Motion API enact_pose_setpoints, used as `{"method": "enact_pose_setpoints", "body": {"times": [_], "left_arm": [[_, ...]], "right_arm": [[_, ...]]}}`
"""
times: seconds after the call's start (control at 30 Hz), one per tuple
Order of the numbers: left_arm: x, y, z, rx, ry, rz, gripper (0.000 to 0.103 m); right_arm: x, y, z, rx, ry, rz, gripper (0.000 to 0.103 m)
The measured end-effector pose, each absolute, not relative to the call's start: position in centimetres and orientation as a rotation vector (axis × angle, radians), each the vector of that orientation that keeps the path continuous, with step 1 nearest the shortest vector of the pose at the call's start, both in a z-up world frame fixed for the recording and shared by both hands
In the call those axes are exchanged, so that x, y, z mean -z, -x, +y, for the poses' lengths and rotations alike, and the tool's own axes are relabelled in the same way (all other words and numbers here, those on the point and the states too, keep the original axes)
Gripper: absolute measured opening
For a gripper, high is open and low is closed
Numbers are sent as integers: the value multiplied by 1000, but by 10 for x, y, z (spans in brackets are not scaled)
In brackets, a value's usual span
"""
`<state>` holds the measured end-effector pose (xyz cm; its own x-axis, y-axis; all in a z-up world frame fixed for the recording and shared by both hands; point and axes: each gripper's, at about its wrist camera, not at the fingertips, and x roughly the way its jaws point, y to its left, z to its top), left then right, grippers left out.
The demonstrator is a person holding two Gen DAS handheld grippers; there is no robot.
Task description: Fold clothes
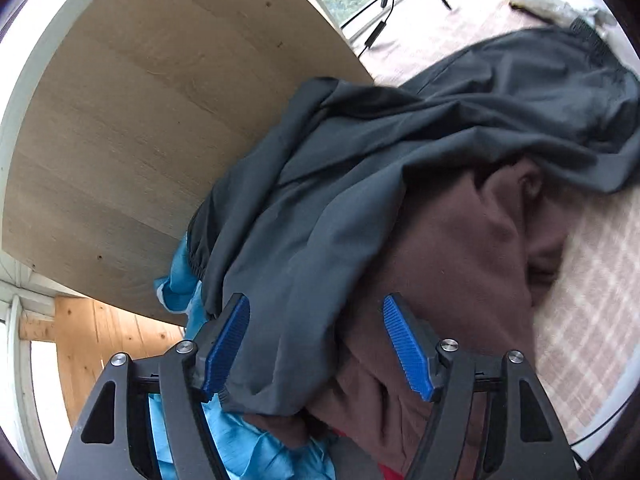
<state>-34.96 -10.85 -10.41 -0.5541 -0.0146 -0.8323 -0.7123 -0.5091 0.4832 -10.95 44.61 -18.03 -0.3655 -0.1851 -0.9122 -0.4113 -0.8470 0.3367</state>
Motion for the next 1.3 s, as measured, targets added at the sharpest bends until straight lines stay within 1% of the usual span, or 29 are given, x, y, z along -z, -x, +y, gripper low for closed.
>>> {"method": "enact_pose_setpoints", "body": {"times": [0.1,0.13,0.17,0.23,0.33,0.4,0.47,0.53,0.6,0.7,0.73,0.77,0.8,0.87,0.9,0.93,1.0,1.07,1.3], "left_arm": [[101,364,-103,-2129,1176,1103,66],[99,369,-102,-2137,1188,1062,52],[97,374,-101,-2144,1200,1021,31],[95,381,-98,-2149,1219,954,16],[93,377,-92,-2152,1209,952,7],[80,370,-91,-2172,1182,961,6],[62,357,-96,-2188,1162,951,5],[49,352,-99,-2204,1147,916,4],[37,348,-101,-2223,1139,874,4],[20,338,-101,-2253,1117,877,4],[14,332,-101,-2261,1107,886,4],[8,326,-102,-2267,1097,888,3],[2,320,-102,-2275,1086,892,3],[-12,306,-106,-2295,1063,897,3],[-19,298,-109,-2306,1052,896,3],[-26,290,-112,-2314,1045,897,3],[-37,272,-120,-2330,1035,903,3],[-48,253,-129,-2350,1044,893,3],[-60,173,-153,-2387,1081,905,4]], "right_arm": [[176,95,444,-2398,1643,678,38],[175,90,443,-2422,1637,660,38],[174,85,443,-2444,1633,645,38],[178,78,443,-2455,1644,646,38],[190,70,449,-2412,1635,641,38],[197,64,458,-2342,1606,618,38],[202,55,468,-2331,1596,666,39],[206,50,473,-2332,1607,708,46],[208,49,468,-2344,1625,678,51],[213,55,458,-2374,1653,647,52],[214,57,453,-2388,1644,610,52],[215,60,449,-2408,1652,583,48],[215,62,445,-2426,1658,558,35],[213,65,447,-2451,1632,550,24],[209,65,451,-2462,1606,581,19],[204,63,457,-2472,1574,635,17],[191,58,474,-2488,1498,741,10],[174,52,488,-2521,1428,794,9],[105,36,523,-2629,1270,677,5]]}}
